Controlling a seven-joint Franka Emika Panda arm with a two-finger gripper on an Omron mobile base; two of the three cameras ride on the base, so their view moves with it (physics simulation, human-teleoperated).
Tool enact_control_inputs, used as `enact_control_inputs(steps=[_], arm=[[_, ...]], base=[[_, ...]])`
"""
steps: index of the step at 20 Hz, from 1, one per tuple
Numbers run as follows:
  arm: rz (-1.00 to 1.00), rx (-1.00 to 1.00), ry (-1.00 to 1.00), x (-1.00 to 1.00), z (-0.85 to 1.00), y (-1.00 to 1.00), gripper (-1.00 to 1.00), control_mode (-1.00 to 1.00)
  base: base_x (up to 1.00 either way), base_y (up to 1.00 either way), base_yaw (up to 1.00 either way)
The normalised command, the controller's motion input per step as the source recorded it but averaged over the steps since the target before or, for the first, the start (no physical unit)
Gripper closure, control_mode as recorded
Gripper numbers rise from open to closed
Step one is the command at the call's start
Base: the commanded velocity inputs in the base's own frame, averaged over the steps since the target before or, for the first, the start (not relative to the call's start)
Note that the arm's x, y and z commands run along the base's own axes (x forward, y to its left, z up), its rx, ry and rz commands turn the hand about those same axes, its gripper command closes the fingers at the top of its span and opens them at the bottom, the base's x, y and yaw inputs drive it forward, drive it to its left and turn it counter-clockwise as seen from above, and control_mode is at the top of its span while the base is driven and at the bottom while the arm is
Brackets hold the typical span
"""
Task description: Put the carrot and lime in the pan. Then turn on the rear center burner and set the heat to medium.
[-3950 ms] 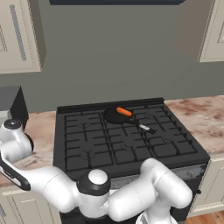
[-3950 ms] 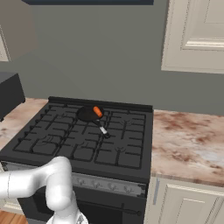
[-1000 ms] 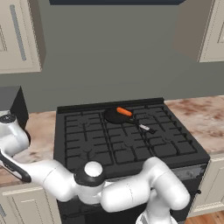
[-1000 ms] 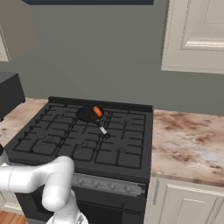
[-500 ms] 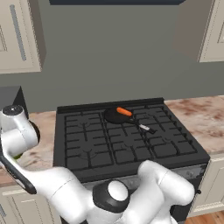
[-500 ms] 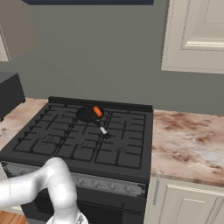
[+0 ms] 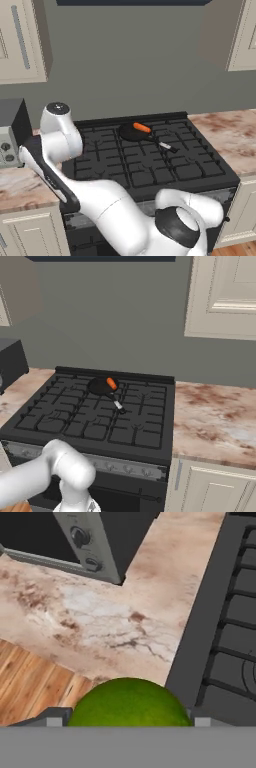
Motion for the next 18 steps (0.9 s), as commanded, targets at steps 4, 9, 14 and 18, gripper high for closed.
enact_control_inputs(steps=[4, 9, 14, 18], arm=[[0.0, 0.03, 0.0, 0.0, 0.45, -1.0, 1.0, -1.0], [0.0, 0.03, 0.0, 0.02, 0.28, -1.0, 1.0, -1.0], [-0.01, 0.0, 0.01, 0.06, 0.03, -1.0, 1.0, -1.0], [-0.1, 0.0, 0.04, 0.32, -0.06, -1.0, 1.0, -1.0]], base=[[0.0, 0.0, 0.0], [0.0, 0.0, 0.0], [0.0, 0.0, 0.0], [0.0, 0.0, 0.0]])
